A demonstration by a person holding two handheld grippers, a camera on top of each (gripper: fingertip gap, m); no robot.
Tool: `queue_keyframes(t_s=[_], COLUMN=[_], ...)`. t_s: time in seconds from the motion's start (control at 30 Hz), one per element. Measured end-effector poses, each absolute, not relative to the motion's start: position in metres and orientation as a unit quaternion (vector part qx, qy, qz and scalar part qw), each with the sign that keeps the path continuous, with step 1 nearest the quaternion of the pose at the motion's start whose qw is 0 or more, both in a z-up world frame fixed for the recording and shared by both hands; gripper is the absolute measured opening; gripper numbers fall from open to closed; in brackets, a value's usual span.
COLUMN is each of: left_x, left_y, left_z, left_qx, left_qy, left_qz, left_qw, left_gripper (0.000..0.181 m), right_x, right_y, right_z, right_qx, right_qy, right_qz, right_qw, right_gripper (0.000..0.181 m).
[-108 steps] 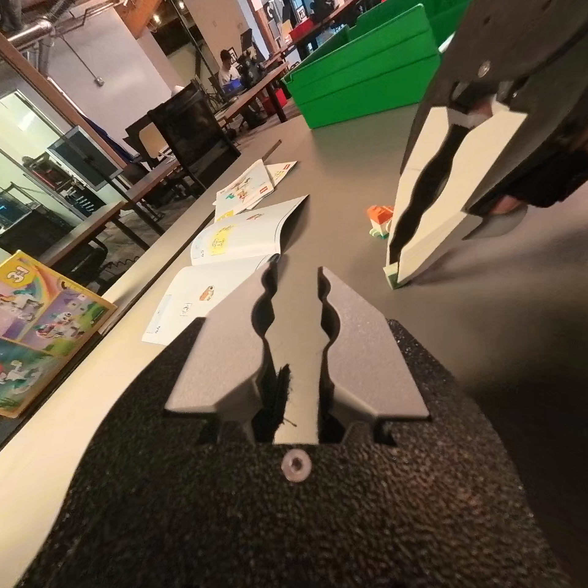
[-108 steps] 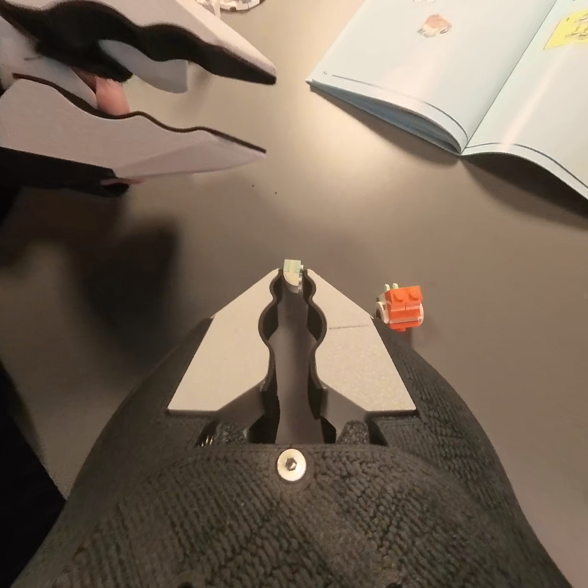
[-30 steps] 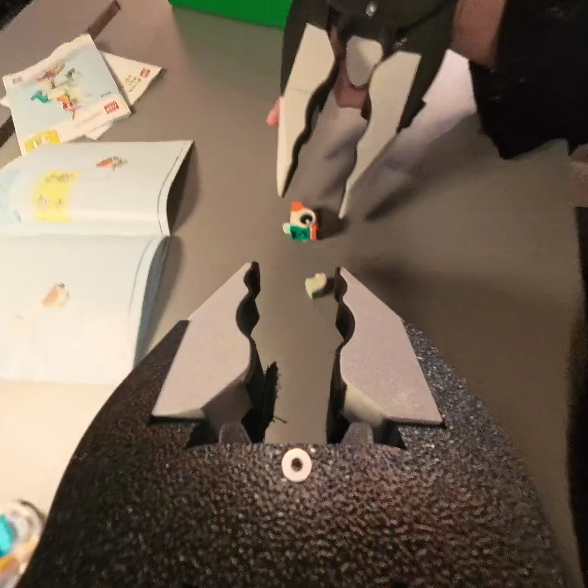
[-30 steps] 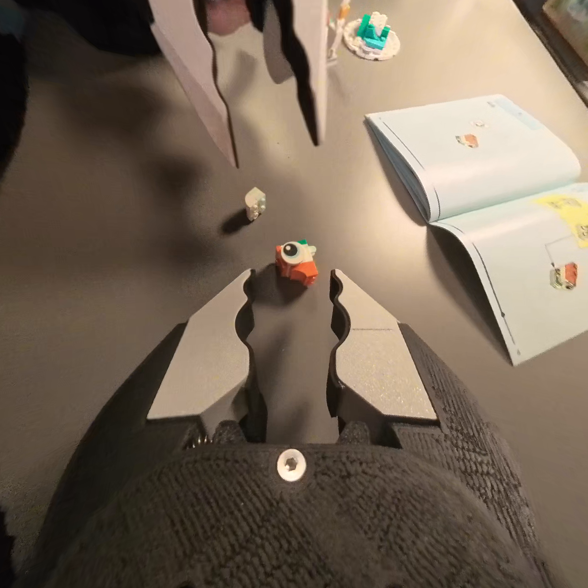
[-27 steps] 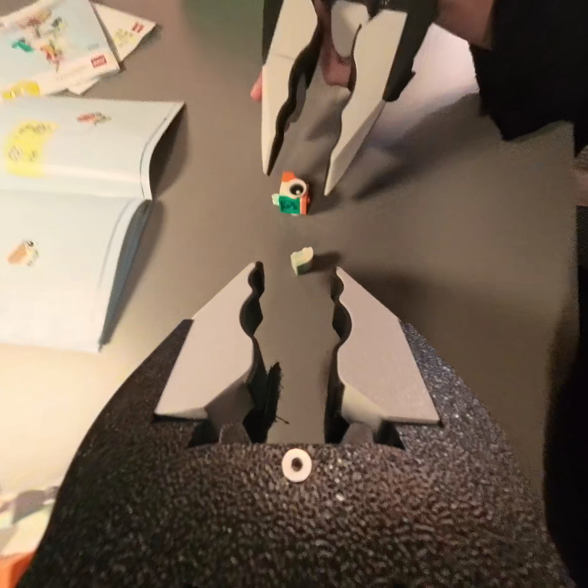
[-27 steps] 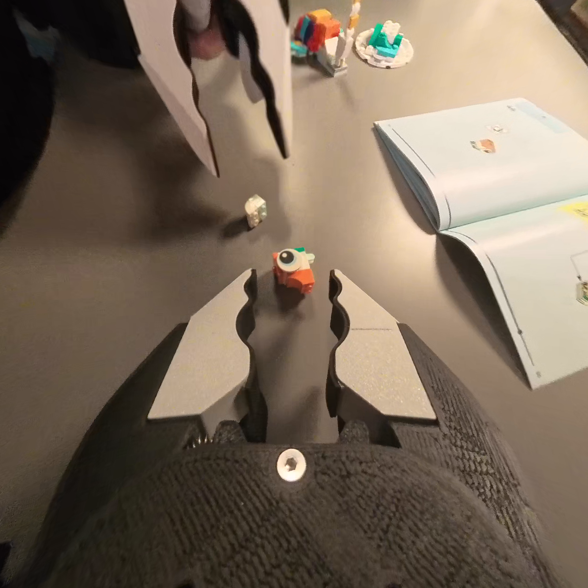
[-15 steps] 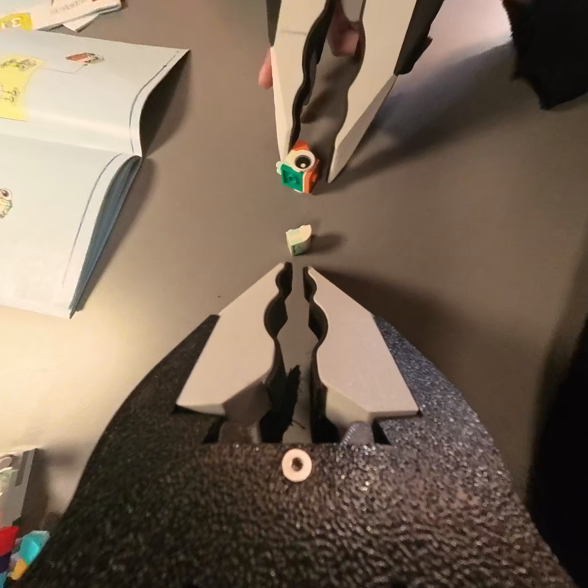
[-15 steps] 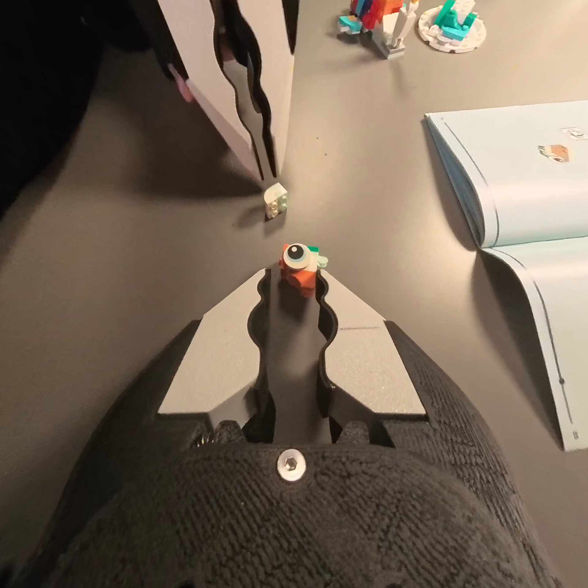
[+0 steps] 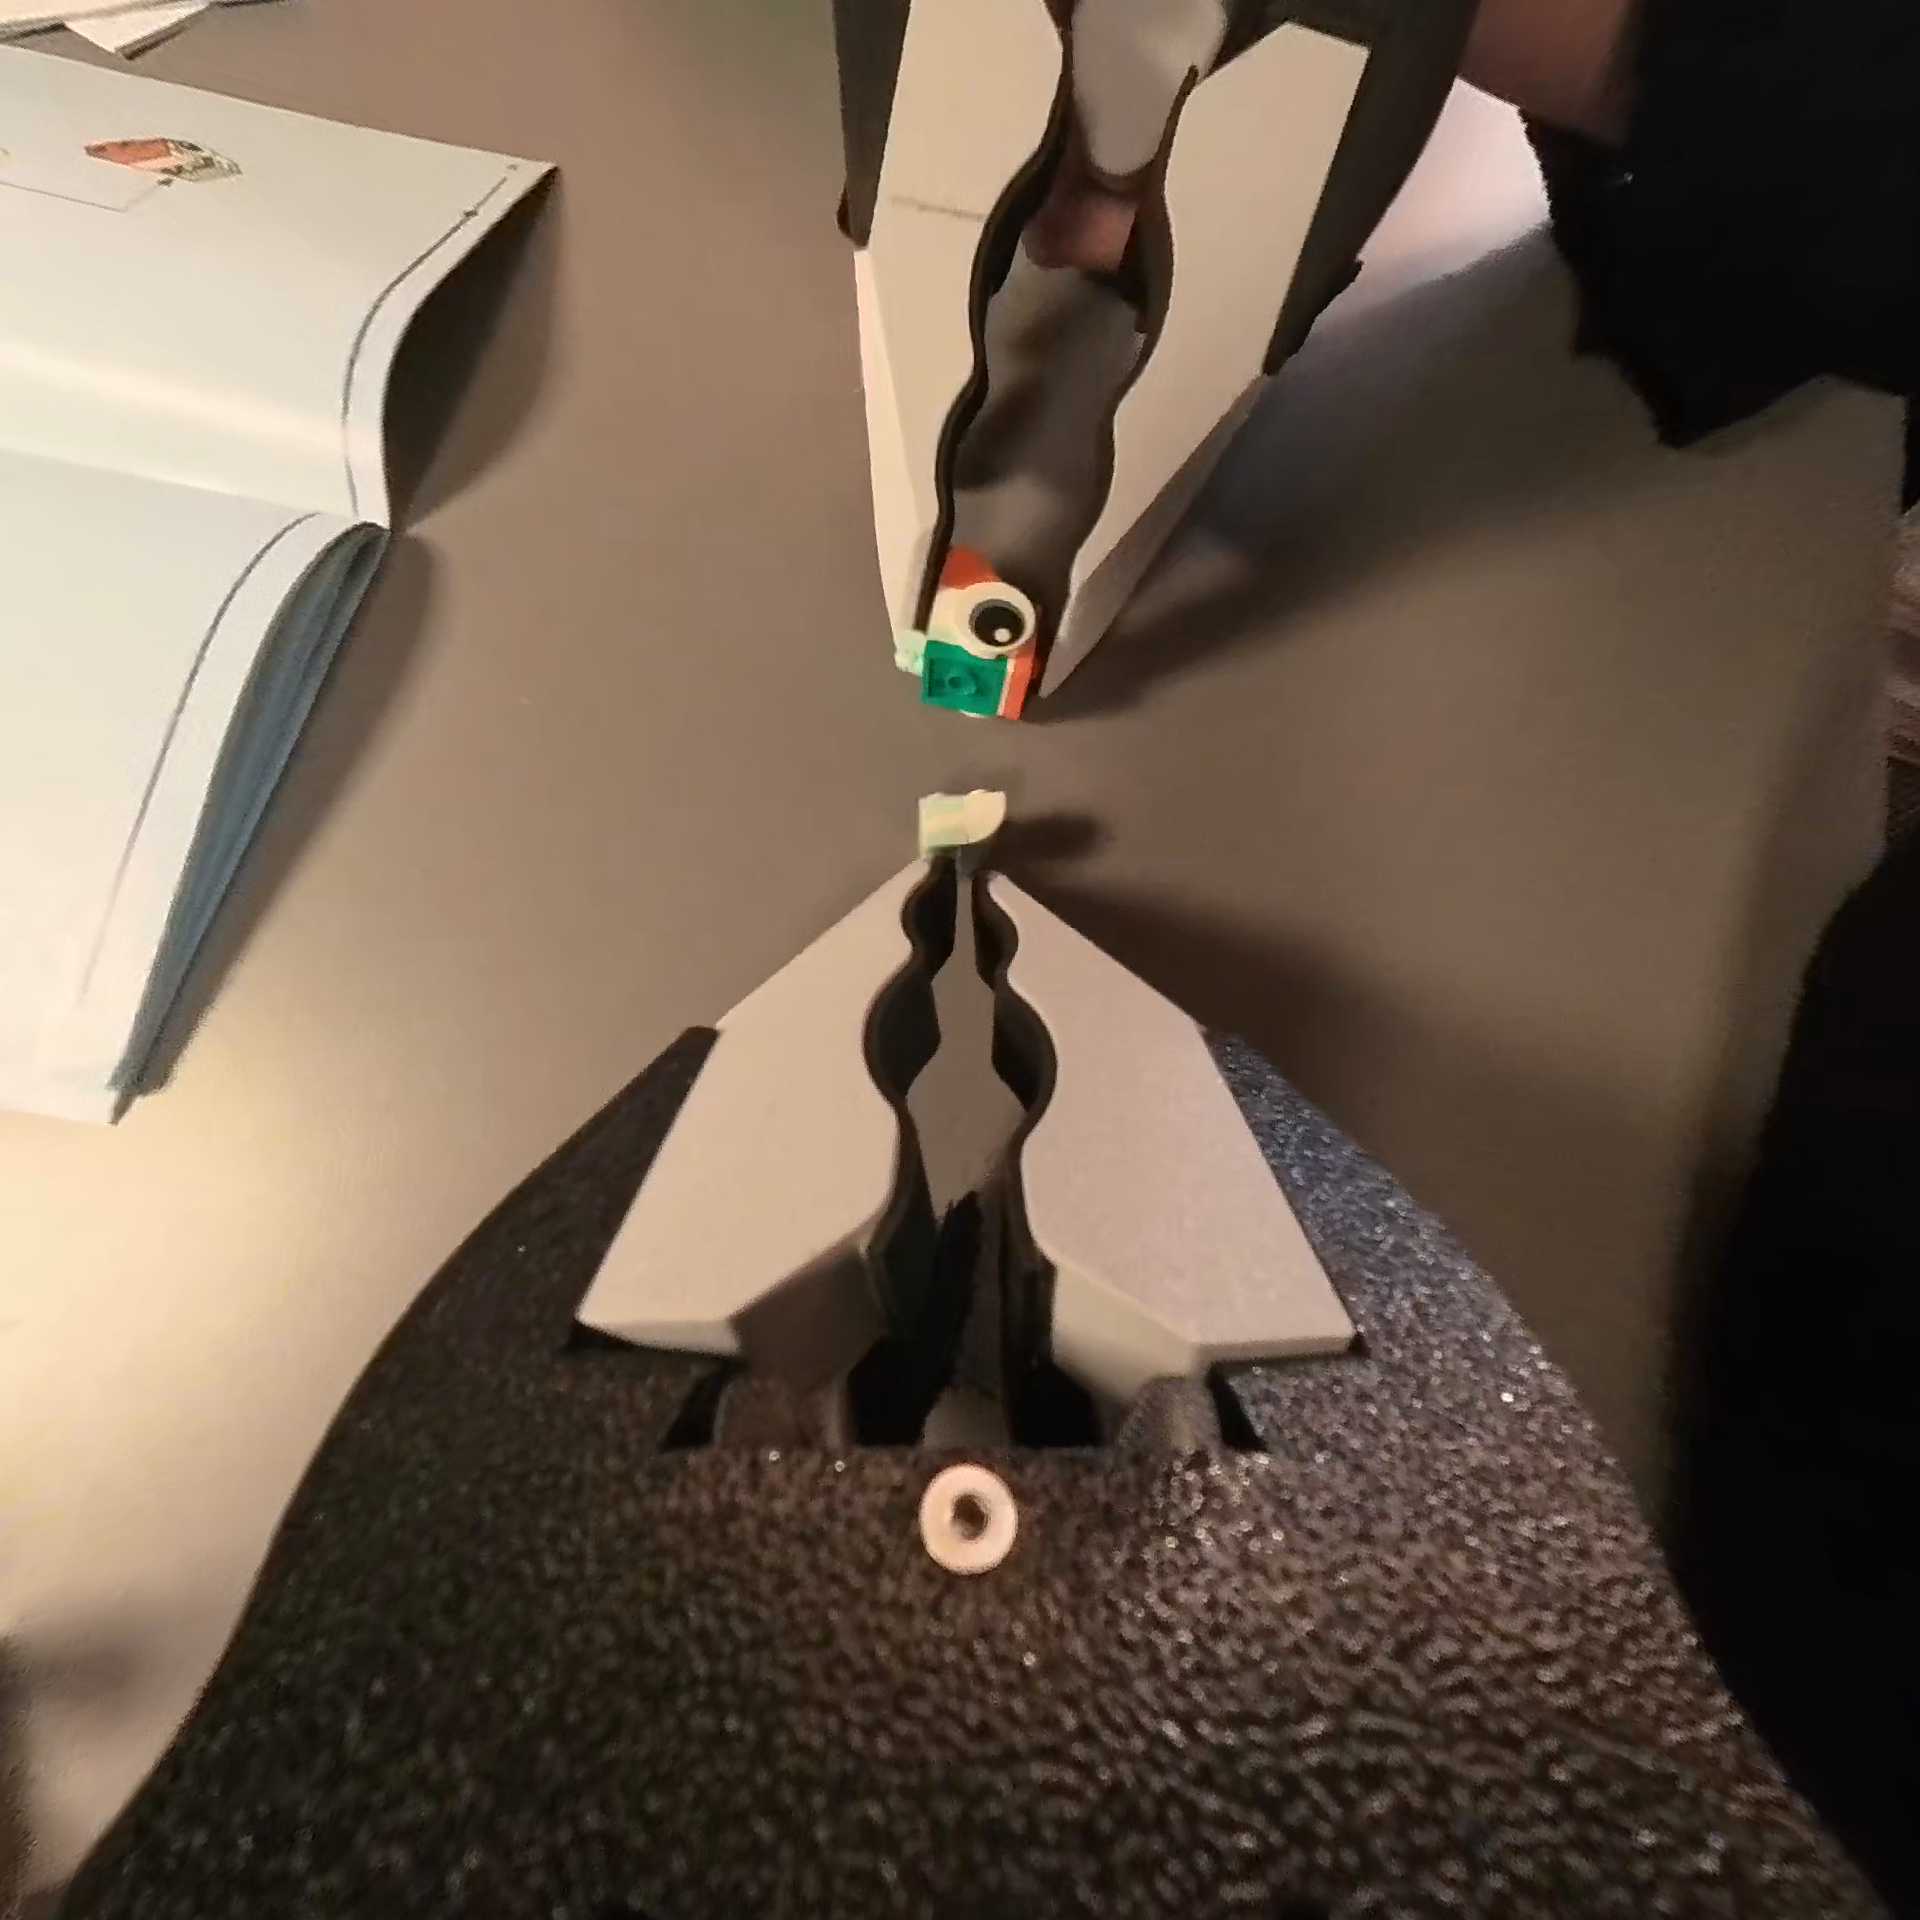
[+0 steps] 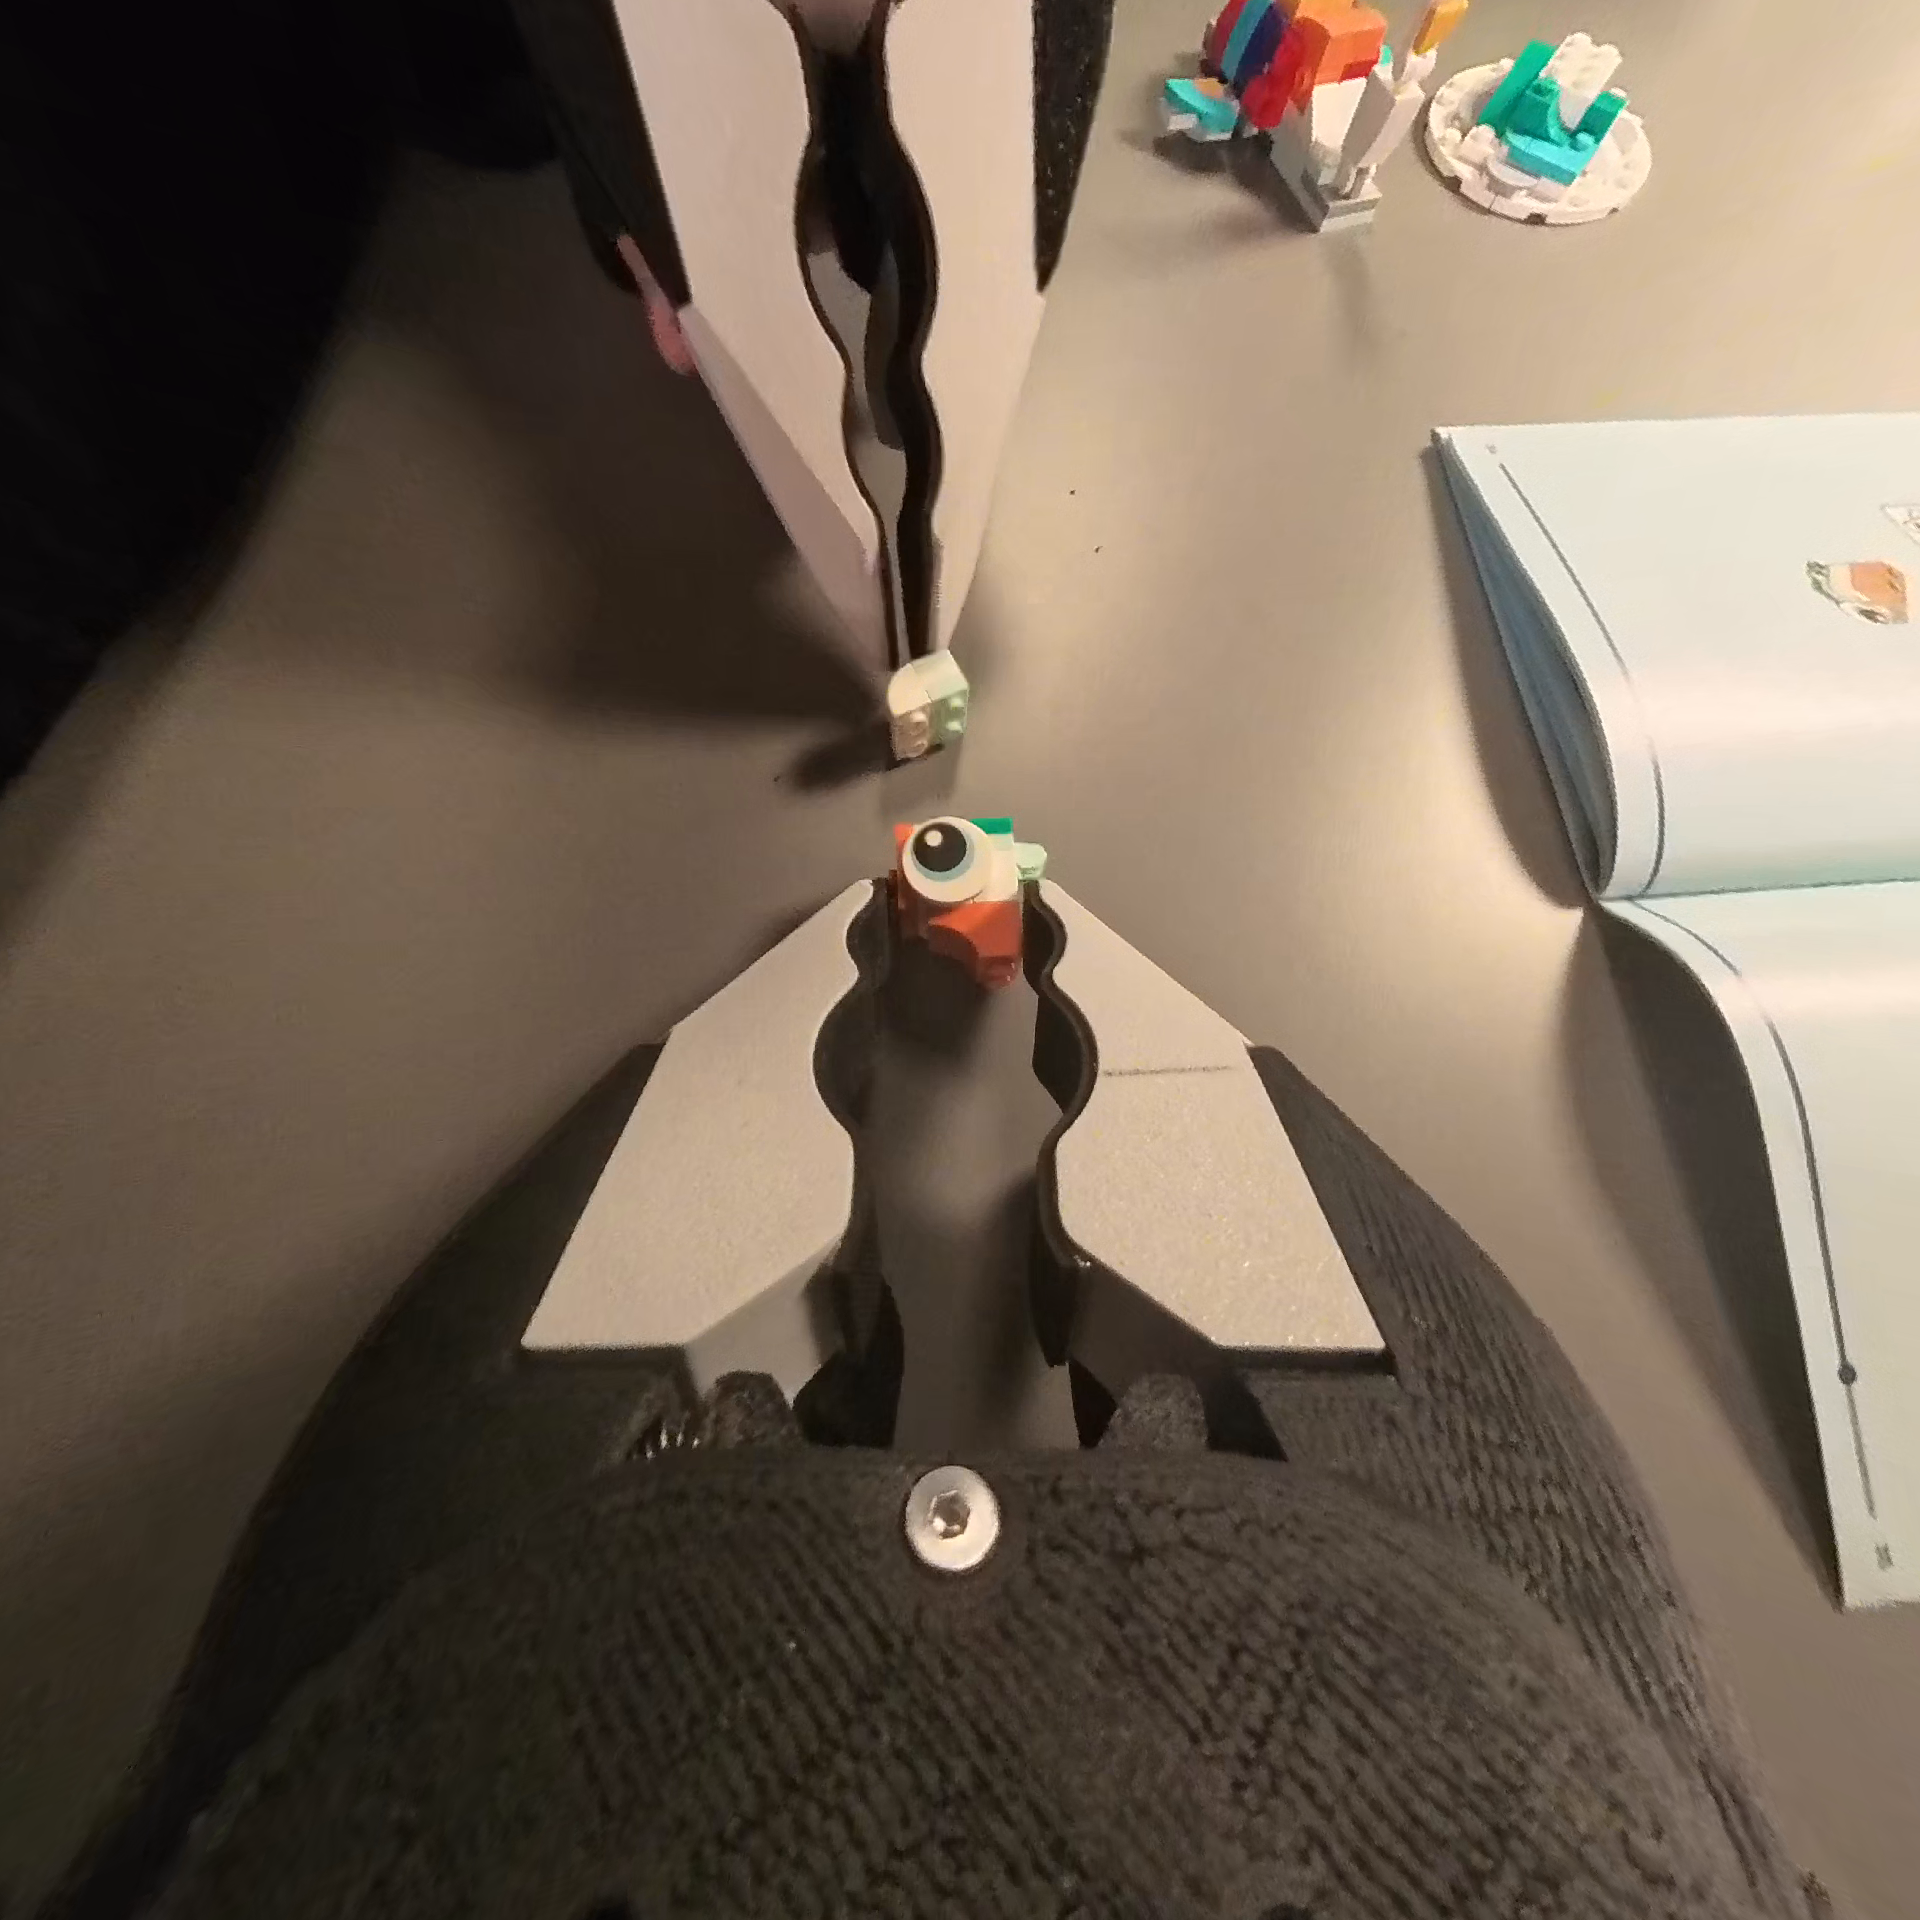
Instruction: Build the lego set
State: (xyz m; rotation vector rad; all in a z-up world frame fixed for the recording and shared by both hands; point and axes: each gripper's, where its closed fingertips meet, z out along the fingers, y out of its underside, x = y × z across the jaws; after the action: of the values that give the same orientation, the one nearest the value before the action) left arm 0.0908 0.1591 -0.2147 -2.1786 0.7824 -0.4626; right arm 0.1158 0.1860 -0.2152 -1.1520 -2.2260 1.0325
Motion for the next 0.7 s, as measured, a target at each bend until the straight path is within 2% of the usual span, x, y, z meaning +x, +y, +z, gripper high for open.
queue_keyframes(t_s=[0.2,0.4,0.7], left_x=[0.088,0.090,0.089], left_y=[0.163,0.159,0.162], left_z=[-0.217,-0.213,-0.217], left_qx=[-0.855,-0.844,-0.846], left_qy=[0.312,0.322,0.326], left_qz=[-0.173,-0.177,-0.166], left_qw=[0.377,0.391,0.389], left_gripper=[0.002,0.012,0.006], right_x=[0.109,0.108,0.101], right_y=[0.184,0.176,0.173], right_z=[-0.216,-0.216,-0.216], right_qx=[-0.401,-0.391,-0.381], right_qy=[-0.813,-0.818,-0.823], right_qz=[0.373,0.372,0.373], right_qw=[0.197,0.199,0.197], right_gripper=[0.024,0.024,0.023])
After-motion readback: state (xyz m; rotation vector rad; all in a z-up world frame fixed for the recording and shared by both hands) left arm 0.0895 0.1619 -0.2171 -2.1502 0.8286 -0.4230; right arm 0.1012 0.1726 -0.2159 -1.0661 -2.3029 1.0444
